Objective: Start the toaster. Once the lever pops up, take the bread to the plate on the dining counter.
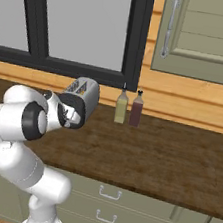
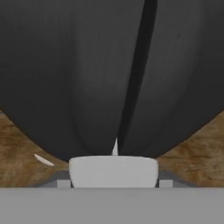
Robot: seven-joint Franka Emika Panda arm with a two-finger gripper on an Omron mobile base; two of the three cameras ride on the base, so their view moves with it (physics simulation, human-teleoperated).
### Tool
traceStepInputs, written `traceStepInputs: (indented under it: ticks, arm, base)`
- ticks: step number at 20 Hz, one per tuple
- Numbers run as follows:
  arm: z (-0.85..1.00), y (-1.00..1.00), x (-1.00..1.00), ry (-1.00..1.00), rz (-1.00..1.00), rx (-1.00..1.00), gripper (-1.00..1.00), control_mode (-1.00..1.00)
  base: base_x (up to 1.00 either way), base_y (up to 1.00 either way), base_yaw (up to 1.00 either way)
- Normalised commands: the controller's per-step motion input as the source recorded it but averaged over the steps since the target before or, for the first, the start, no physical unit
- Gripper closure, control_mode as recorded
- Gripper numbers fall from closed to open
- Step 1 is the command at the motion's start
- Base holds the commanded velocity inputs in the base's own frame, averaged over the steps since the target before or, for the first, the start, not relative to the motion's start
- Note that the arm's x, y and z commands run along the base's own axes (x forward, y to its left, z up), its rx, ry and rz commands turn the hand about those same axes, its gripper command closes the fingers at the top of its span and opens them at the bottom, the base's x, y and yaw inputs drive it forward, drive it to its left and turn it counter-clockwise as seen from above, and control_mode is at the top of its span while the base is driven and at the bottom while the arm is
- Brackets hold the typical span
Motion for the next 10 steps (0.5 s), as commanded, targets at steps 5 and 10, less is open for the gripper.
traceStepInputs:
  ticks: [5,10]
  arm:
    - [0.27,-0.06,-0.83,-0.31,0.00,0.00,1.00,-1.00]
    - [0.53,-0.24,-1.00,-0.30,0.00,0.00,1.00,-1.00]
  base:
    - [0.00,0.00,0.00]
    - [0.00,0.00,0.00]
